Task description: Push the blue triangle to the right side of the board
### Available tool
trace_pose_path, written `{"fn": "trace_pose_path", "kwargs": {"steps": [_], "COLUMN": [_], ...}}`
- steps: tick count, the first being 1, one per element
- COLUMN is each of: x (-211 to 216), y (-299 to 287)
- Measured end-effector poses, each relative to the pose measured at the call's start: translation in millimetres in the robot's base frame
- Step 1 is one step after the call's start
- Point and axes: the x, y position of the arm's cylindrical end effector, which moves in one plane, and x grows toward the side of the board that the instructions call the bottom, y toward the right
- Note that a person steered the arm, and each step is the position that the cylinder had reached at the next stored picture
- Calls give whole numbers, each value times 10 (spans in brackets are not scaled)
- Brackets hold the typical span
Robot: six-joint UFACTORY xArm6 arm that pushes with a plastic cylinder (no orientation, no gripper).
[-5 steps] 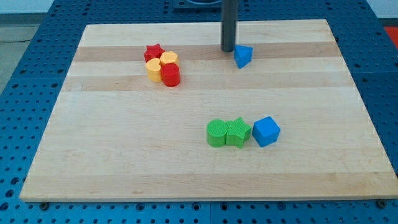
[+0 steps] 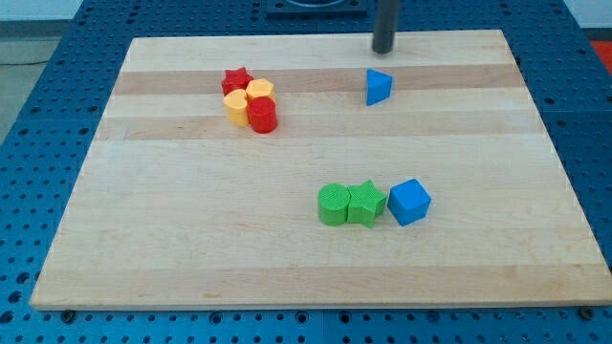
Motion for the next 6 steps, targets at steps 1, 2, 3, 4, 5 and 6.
{"fn": "trace_pose_path", "kwargs": {"steps": [1, 2, 3, 4, 5, 6], "x": [260, 614, 856, 873, 873, 832], "y": [-284, -385, -382, -144, 197, 375]}}
